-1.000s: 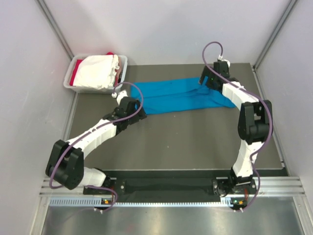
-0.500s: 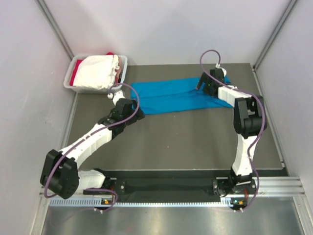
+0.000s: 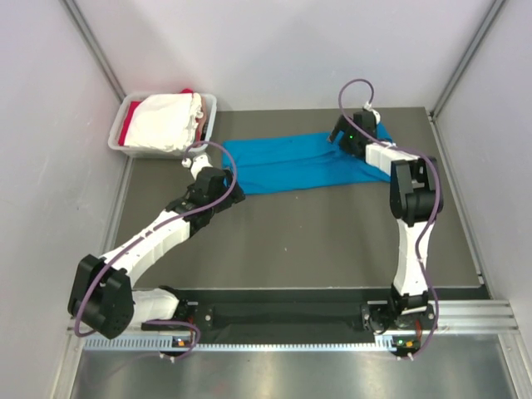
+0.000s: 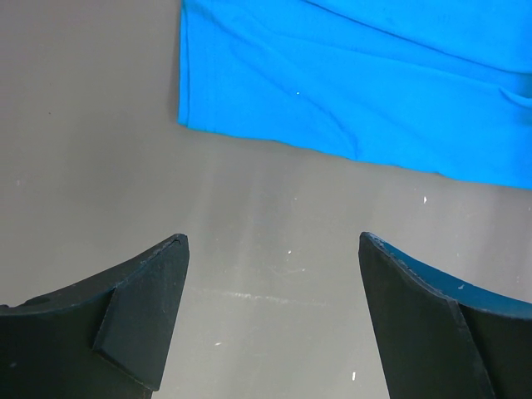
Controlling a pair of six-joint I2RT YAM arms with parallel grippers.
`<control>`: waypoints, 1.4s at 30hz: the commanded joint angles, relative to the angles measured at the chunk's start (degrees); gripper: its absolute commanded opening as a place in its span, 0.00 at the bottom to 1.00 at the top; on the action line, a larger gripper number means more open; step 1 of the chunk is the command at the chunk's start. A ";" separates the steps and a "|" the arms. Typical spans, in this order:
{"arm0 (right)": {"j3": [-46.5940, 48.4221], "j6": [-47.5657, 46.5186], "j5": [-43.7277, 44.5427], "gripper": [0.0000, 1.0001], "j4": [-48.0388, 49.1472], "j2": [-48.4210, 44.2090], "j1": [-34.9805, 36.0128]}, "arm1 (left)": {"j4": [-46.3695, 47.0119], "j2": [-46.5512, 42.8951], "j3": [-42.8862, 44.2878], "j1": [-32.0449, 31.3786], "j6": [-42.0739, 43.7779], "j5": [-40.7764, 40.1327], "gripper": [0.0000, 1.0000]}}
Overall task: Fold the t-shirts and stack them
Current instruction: Fold the tshirt
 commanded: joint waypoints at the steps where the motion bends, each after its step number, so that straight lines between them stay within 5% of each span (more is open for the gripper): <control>1: 4.81 0.68 -4.59 1.00 5.77 2.15 0.19 | -0.02 -1.50 0.30 0.15 0.07 -1.44 0.88; 6: 9.55 -1.60 -5.21 0.95 7.54 3.72 1.07 | 0.42 -1.15 0.04 0.24 -0.46 -1.09 0.88; 10: 13.51 -2.13 -7.66 0.60 7.27 6.36 1.16 | 0.95 -0.89 -0.49 0.15 -0.90 -0.74 0.88; 12: 14.04 -2.13 -11.16 0.58 8.85 7.68 1.42 | 1.04 -0.97 -0.67 0.15 -0.99 -0.65 0.88; 15: 15.18 -3.10 -13.29 0.63 7.12 8.21 1.51 | 0.51 -1.23 -0.49 0.15 -0.81 -0.65 0.88; 19: 12.29 -8.35 -7.95 0.89 3.34 2.69 1.51 | 0.24 -2.72 -1.02 0.15 -0.64 -0.91 0.88; 22: 10.10 -12.14 -3.20 1.00 -0.53 -2.85 1.51 | 0.95 -2.99 -1.72 0.24 -0.90 -0.65 0.88; 28: 2.27 -14.44 5.76 1.00 -2.64 -11.21 1.16 | 2.27 -2.12 -2.16 0.15 -1.69 1.64 0.87; 42: 6.22 -5.22 8.68 1.00 -5.38 -0.84 -1.74 | 1.13 -3.61 -2.51 0.15 -0.82 0.23 0.87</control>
